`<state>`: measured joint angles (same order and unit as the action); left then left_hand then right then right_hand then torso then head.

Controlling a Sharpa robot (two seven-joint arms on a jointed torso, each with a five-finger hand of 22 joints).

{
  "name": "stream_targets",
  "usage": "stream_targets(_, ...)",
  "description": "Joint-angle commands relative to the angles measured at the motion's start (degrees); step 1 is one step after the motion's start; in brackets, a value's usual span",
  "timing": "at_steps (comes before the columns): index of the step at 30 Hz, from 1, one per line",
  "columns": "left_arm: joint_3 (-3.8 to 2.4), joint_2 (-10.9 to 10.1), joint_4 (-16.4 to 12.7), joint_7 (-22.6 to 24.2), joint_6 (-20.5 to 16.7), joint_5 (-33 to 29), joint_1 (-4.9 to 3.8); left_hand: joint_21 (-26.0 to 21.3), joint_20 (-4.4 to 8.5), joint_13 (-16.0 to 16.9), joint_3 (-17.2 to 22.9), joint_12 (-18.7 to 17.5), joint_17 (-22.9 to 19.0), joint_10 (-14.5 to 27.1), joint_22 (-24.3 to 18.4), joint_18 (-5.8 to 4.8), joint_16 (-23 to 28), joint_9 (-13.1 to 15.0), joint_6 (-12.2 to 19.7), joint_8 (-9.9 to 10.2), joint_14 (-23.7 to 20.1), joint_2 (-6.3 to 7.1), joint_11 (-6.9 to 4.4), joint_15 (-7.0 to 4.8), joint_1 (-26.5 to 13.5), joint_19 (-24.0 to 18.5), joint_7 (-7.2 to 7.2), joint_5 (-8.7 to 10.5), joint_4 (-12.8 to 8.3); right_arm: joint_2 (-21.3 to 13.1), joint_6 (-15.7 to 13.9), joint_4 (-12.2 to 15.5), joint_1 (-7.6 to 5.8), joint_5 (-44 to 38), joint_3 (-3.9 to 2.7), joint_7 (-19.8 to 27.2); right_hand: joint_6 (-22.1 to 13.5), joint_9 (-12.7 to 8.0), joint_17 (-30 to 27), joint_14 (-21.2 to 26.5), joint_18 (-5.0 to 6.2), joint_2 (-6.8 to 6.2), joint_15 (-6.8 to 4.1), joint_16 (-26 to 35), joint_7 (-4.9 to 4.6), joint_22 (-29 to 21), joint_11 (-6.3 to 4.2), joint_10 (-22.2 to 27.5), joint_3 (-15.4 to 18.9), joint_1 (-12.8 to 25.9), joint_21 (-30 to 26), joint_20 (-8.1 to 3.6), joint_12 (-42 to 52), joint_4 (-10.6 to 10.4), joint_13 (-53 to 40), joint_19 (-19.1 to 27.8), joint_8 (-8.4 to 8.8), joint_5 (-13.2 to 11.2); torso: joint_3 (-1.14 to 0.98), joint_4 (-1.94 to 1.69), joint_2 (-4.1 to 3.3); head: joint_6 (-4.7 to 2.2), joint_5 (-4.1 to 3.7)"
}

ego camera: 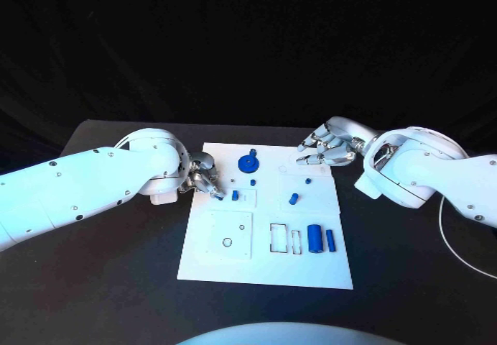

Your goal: Assemble the parts on the task board

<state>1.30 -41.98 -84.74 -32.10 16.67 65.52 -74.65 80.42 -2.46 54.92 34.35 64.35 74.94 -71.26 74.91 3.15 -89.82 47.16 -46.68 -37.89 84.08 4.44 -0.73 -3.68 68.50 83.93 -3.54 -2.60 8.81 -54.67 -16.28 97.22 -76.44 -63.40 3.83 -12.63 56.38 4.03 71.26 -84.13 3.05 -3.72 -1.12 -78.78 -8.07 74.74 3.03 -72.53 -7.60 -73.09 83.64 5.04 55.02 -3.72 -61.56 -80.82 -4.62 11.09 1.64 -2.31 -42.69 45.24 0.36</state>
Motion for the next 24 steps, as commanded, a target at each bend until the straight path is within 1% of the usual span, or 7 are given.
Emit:
stream_targets(1, 0.21, 0.4, 0.3, -0.6, 2.2, 0.2, 0.24, -0.2, 0.37, -0.1, 7.0, -0.3, 15.1, -0.1, 3.5, -0.11, -0.2, 0.1, -0.2, 0.0, 5.9, -0.74, -0.15, -0.46, 0.1, 0.3, 0.29, -0.24, -6.6, 0.0, 0.7, 0.1, 0.04, -0.2, 0.0, 0.2, 0.4, 0.0, 0.0, -2.3, 0.35, 0.46, -0.1, 0.1, -0.05, 0.0, 0.02, 0.3, 0.4, -0.1, -0.2, 0.05, -0.2, 0.0, 0.0, 0.4, -0.31, 0.3, 0.03, 0.02, -0.05, 0.04, 0.04)
stream_targets(6, 0.31, 1.4, 1.8, -1.9, 3.7, -0.8, 0.22, -0.3, 0.35, -0.4, 7.5, -0.5, 15.1, 0.0, 3.5, -0.09, -0.2, 0.2, -0.4, -0.1, 5.9, -0.83, -0.1, -0.43, -0.9, 0.2, 0.25, -0.24, -6.4, 0.0, 0.7, 0.2, 0.04, -0.2, 0.0, 0.2, 0.4, 0.0, 0.0, -2.3, 0.35, 0.46, -0.1, 0.1, -0.05, 0.0, 0.02, 0.3, 0.4, -0.1, -0.2, 0.05, -0.2, 0.0, 0.0, 0.4, -0.31, 0.3, -0.02, -0.03, -0.02, 0.27, -0.07)
stream_targets(10, 0.44, 2.2, 2.6, -3.0, 4.9, -1.6, 0.22, -0.3, 0.35, -0.7, 7.8, -0.7, 15.1, -0.1, 3.5, -0.08, -0.2, 0.4, -1.0, -0.5, 5.9, -0.99, -0.2, -0.47, -2.6, 0.2, 0.44, -0.24, -5.9, 0.0, 0.7, 0.3, 0.04, -0.2, 0.0, 0.1, 0.4, 0.0, 0.0, -2.3, 0.35, 0.46, -0.1, 0.1, -0.05, 0.0, 0.02, 0.3, 0.4, -0.1, -0.2, 0.05, -0.2, 0.0, 0.0, 0.4, -0.31, 0.3, 0.02, 0.04, -0.03, 0.31, -0.05)
stream_targets(14, 0.5, 2.6, 2.9, -3.7, 5.3, -2.0, 0.22, -0.3, 0.42, -0.9, 8.0, -0.8, 15.1, 0.0, 3.5, -0.08, -0.2, 0.5, -1.4, -0.8, 5.9, -1.06, -0.36, -0.59, -4.0, 0.2, 0.67, -0.23, -5.5, -0.1, 0.7, 0.3, 0.04, -0.2, 0.0, 0.0, 0.4, 0.0, -0.2, -2.2, 0.36, 0.49, -0.1, 0.2, -0.05, -0.1, 0.02, 0.3, 0.5, 0.0, -0.2, 0.05, -0.1, 0.0, 0.0, 0.5, -0.32, 0.3, 0.01, 0.03, -0.02, 0.33, -0.08)
stream_targets(16, 0.51, 2.8, 3.0, -3.9, 5.5, -2.1, 0.22, -0.3, 0.48, -0.9, 8.4, -0.8, 15.1, -0.1, 3.6, -0.09, -0.2, 0.5, -1.6, -0.8, 5.9, -1.05, -0.5, -0.7, -5.0, 0.3, 0.84, -0.28, -5.3, -0.1, 0.7, 0.3, 0.04, -0.2, 0.0, 0.0, 0.4, 0.0, -0.2, -2.2, 0.36, 0.49, -0.1, 0.2, -0.05, -0.1, 0.02, 0.3, 0.5, 0.0, -0.2, 0.05, -0.1, 0.0, 0.0, 0.5, -0.32, 0.3, -0.04, 0.03, -0.04, 0.41, -0.02)
stream_targets(24, 0.53, 3.2, 3.4, -4.8, 5.0, -2.1, 0.22, 0.2, 0.77, -0.6, 9.1, -0.4, 15.1, -0.8, 4.2, -0.25, -0.2, 0.6, -2.5, -1.3, 5.9, -0.11, -0.88, -1.04, -8.0, 0.7, 1.3, -0.27, -5.4, -0.1, 0.6, 0.3, 0.04, -0.3, 0.0, -0.1, 0.4, 0.0, -0.1, -2.2, 0.36, 0.55, -0.1, 0.2, -0.06, -0.1, 0.02, 0.3, 0.5, 0.0, -0.2, 0.05, -0.1, -0.1, 0.0, 0.5, -0.32, 0.3, -0.02, 0.02, -0.04, 0.52, -0.11)
